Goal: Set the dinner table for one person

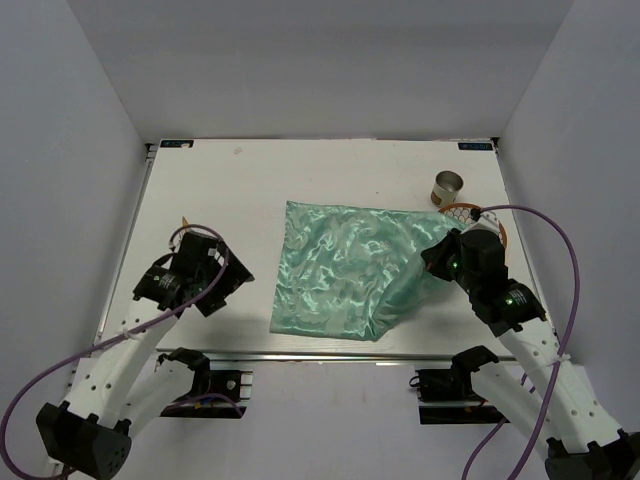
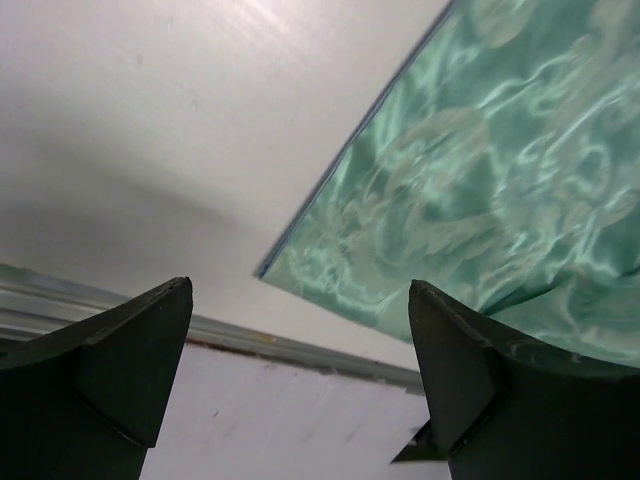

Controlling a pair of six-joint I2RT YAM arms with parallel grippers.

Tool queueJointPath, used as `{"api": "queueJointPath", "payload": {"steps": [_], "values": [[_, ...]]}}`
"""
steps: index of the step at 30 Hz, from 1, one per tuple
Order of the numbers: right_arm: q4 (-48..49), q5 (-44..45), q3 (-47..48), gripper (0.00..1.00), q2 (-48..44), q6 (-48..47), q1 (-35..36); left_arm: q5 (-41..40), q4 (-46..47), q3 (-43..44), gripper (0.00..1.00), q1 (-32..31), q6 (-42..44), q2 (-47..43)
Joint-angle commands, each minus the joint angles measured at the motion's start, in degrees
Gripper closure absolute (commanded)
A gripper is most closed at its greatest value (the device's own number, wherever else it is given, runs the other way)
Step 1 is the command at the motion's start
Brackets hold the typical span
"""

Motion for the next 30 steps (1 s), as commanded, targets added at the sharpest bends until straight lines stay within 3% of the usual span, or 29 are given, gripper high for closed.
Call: {"api": "queueJointPath", "payload": {"steps": [1, 6, 9, 11, 13, 15, 16, 19, 25, 30], "values": [[0.92, 1.76, 1.39, 1.00, -0.77, -1.48, -0.06, -7.45, -1.66, 5.63, 0.02, 0.32, 3.05, -3.29], [0.13, 2.20, 1.57, 1.00, -2.00, -1.48, -0.06, -2.54, 1.15, 4.67, 0.02, -0.29, -0.02, -4.52], [0.04, 2.20, 1.04, 1.00, -2.53, -1.13, 0.11, 0.54, 2.73, 1.34, 0.02, -0.83, -3.54, 0.56], [0.39, 1.94, 0.60, 1.00, -2.70, -0.96, -0.06, 6.59, 9.19, -1.56, 0.02, -1.96, -6.61, 4.61], [0.30, 2.37, 0.60, 1.00, -2.62, -0.87, 0.02, 8.63, 14.84, -5.52, 0.02, -7.13, -12.32, 8.72], [0.13, 2.99, 0.78, 1.00, -2.62, -0.87, -0.06, 6.01, 14.17, -3.79, 0.02, -11.35, -15.49, 11.72], [0.13, 3.34, 1.04, 1.00, -2.53, -0.87, -0.15, 3.47, 12.95, -2.81, 0.02, -16.33, -18.55, 13.91], [-0.40, 3.78, 1.83, 1.00, -2.09, -1.31, -0.06, -0.50, 10.48, -2.01, 0.02, -20.67, -22.88, 14.20], [0.21, 2.90, 1.13, 1.00, -2.79, -1.40, -0.06, -2.88, 12.40, -9.82, 0.03, -26.13, -30.62, 13.66], [0.65, 1.50, -0.01, 1.00, -3.49, -1.22, 0.02, -7.17, 12.23, -8.26, 0.02, -27.90, -32.90, 17.45]]}}
